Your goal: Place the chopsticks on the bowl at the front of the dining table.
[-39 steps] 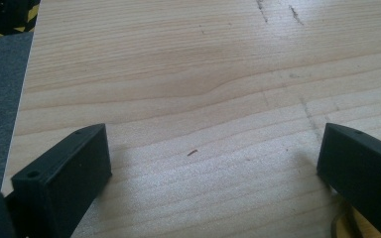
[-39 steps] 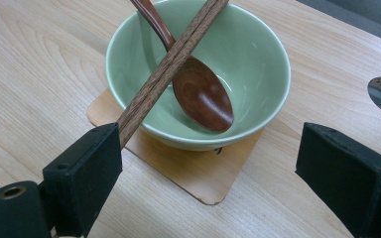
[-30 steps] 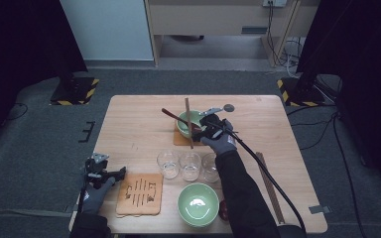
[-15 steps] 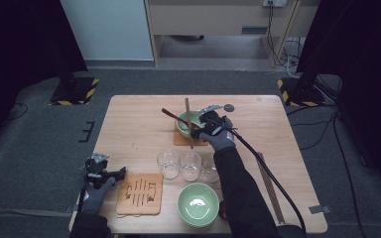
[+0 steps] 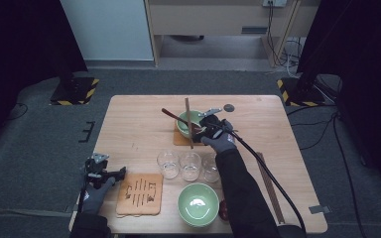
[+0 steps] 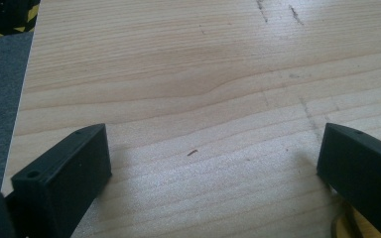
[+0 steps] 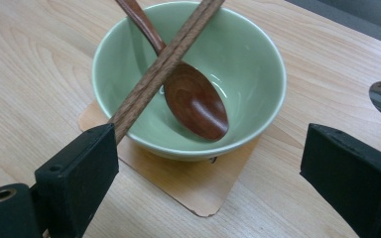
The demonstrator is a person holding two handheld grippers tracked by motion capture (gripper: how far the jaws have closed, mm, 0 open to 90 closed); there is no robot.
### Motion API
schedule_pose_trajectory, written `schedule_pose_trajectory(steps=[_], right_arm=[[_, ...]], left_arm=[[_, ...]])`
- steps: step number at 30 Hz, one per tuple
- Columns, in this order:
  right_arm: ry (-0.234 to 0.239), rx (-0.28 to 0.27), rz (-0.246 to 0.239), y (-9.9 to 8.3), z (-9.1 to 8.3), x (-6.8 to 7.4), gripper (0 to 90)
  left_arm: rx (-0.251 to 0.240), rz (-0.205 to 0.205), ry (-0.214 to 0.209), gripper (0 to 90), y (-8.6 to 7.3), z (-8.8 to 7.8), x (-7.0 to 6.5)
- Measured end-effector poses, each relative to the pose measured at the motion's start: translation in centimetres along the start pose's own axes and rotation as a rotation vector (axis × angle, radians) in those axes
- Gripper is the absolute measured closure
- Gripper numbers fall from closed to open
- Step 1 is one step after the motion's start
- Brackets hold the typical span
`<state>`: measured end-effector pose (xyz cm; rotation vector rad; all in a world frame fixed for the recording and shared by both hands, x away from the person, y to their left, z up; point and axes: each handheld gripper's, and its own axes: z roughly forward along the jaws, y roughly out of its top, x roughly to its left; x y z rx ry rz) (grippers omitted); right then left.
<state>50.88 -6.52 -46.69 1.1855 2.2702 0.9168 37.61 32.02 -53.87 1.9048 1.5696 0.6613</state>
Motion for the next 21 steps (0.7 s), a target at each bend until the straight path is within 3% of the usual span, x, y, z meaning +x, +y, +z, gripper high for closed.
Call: schedule_pose_trajectory(steps=[21], right_arm=[[0.036, 0.015, -0.134, 0.1, 0.2, 1.2, 8.0]], left_arm=[[0.0, 0.0, 0.0, 0.0, 0.0, 0.0, 0.0]])
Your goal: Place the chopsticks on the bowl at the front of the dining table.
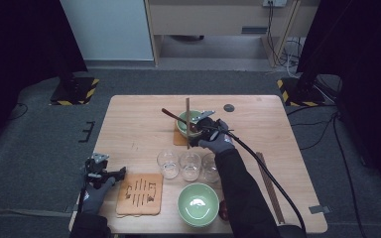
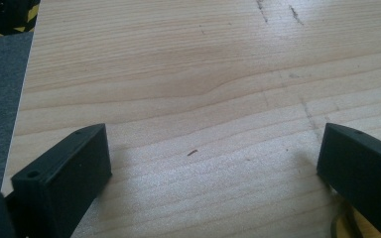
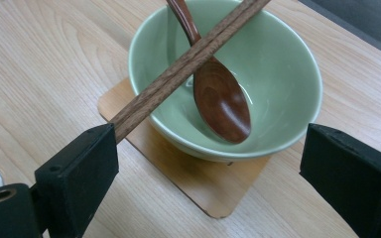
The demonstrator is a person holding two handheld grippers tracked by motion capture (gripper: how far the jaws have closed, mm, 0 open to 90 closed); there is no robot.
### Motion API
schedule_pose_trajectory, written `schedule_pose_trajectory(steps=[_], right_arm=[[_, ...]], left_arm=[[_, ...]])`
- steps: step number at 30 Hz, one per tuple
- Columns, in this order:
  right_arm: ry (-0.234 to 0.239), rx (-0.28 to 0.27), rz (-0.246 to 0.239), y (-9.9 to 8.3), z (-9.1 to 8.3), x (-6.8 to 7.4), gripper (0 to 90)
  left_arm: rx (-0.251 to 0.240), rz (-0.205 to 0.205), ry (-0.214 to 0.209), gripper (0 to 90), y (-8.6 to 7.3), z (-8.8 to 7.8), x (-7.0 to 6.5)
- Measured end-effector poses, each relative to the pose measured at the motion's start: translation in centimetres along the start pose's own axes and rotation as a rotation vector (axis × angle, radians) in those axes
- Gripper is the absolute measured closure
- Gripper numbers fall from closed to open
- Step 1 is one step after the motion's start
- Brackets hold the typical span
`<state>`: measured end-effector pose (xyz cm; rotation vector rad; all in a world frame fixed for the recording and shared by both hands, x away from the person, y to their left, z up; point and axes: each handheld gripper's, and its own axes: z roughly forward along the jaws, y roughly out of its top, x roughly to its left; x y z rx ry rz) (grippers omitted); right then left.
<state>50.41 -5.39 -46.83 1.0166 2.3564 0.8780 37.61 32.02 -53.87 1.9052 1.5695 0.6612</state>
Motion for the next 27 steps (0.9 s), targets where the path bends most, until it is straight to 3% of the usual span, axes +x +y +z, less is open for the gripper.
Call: schedule_pose_trajectory(steps=[8, 14, 27], right_arm=[[0.007, -0.001, -0.007, 0.0, 0.0, 0.0, 7.9], [-0.027, -0.015, 0.013, 0.1, -0.7, -0.7, 8.4], [-0.111, -0.107, 0.196, -1.8, -5.1, -4.8, 7.8]], left_arm=[[0.0, 0.0, 0.0, 0.0, 0.0, 0.0, 0.0], [0.0, 0.0, 0.0, 0.0, 0.0, 0.0, 0.0], [0.0, 0.001, -0.002, 0.0, 0.0, 0.0, 0.0]])
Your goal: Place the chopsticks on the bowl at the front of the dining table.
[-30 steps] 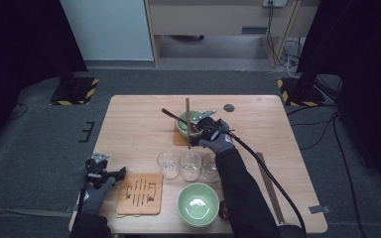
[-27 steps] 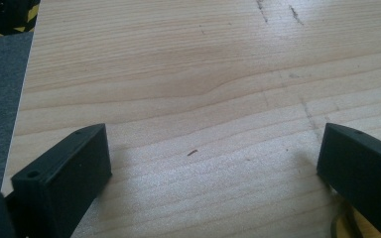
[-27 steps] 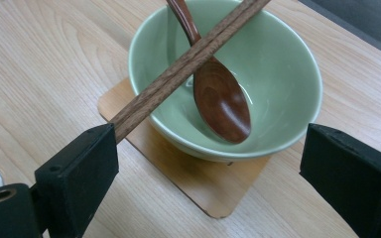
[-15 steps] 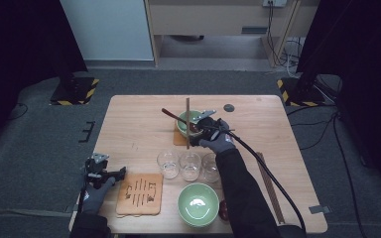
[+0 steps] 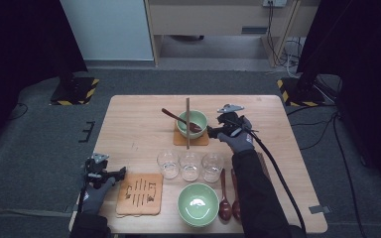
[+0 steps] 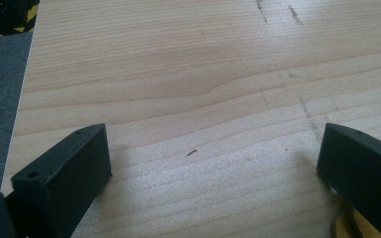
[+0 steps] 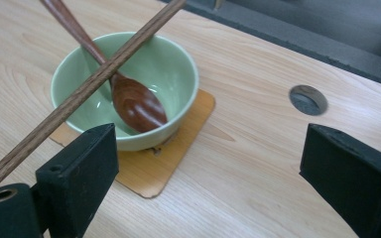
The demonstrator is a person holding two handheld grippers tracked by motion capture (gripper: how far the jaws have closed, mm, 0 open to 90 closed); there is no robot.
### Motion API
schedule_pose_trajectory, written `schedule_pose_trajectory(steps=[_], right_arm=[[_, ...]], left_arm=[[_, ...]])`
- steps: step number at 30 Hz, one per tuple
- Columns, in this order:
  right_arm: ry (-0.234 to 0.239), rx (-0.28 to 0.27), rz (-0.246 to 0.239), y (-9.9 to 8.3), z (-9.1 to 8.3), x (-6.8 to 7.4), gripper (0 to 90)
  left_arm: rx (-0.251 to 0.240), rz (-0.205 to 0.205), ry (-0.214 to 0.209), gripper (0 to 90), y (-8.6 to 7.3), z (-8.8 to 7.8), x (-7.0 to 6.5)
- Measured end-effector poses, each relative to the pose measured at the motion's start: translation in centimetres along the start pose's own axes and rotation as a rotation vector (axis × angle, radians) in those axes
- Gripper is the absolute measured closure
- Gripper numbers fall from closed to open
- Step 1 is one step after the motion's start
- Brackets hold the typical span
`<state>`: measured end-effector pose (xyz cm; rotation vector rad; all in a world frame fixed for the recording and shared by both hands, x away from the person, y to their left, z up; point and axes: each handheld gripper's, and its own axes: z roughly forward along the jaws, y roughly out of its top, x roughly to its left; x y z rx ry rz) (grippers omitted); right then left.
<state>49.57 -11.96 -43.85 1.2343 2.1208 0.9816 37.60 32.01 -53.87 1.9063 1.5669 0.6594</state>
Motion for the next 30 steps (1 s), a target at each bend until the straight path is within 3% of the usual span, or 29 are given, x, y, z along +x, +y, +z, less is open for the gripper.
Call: schedule_pose_trajectory(steps=[8, 15, 20, 30], right_arm=[[-0.022, -0.07, 0.111, -1.7, -3.8, -2.5, 6.1], [-0.037, -0.12, 0.186, -4.5, -6.8, -4.4, 5.9], [-0.054, -0.113, 0.217, -6.9, -8.2, -5.3, 5.5], [-0.117, -0.081, 0.288, -13.5, -10.1, -7.8, 6.6]], left_arm=[[0.0, 0.0, -0.001, 0.0, 0.0, 0.0, 0.0], [0.0, 0.0, -0.001, 0.0, 0.0, 0.0, 0.0], [0.0, 0.0, -0.001, 0.0, 0.0, 0.0, 0.0], [-0.008, -0.005, 0.001, 0.8, 0.0, -0.1, 0.0]])
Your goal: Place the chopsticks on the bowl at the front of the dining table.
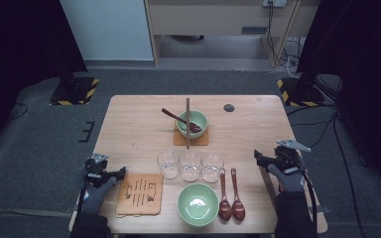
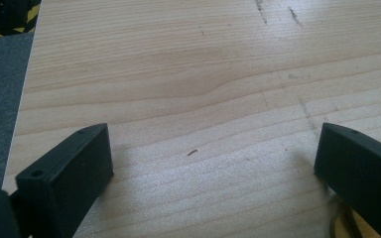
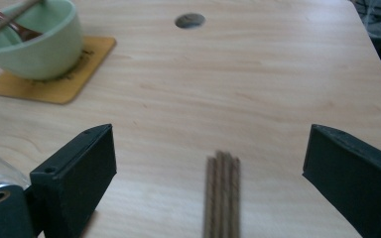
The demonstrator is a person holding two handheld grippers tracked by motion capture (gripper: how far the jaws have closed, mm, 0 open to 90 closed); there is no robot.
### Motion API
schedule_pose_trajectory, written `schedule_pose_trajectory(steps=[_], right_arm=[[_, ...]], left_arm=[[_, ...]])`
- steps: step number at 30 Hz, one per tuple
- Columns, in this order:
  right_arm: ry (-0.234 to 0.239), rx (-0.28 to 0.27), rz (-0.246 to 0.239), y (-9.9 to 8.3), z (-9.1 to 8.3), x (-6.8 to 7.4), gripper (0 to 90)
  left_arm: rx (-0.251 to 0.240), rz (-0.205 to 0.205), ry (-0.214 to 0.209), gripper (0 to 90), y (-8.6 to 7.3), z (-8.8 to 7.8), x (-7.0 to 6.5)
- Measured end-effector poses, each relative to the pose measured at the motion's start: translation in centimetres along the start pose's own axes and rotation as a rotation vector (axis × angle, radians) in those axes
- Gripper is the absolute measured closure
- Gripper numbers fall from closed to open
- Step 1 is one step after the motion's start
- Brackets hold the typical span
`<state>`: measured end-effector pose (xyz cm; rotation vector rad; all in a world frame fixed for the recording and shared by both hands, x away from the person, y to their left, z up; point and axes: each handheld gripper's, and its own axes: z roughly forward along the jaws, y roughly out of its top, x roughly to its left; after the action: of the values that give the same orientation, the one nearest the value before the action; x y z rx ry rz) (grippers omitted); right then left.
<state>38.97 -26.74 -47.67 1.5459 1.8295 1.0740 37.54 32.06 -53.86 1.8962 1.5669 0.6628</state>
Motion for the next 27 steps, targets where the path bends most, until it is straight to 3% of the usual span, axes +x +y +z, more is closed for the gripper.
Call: schedule_pose_trajectory(steps=[11, 16, 23, 27], right_arm=[[-0.025, 0.02, 0.066, -4.3, -0.1, -3.4, 11.0], [-0.072, 0.023, 0.066, -4.7, -0.1, -4.5, 12.8], [-0.146, 0.076, 0.045, -5.4, 0.3, -5.5, 15.1], [-0.163, 0.115, 0.041, -5.8, 0.6, -5.9, 15.6]], left_arm=[[-0.013, -0.011, 0.011, 5.6, -0.1, -0.2, 0.1], [-0.021, -0.017, 0.01, 8.2, -0.2, -0.4, 0.2], [-0.046, -0.034, 0.014, 12.0, -0.2, -0.9, 0.4], [-0.069, -0.044, 0.015, 13.6, -0.1, -1.3, 0.4]])
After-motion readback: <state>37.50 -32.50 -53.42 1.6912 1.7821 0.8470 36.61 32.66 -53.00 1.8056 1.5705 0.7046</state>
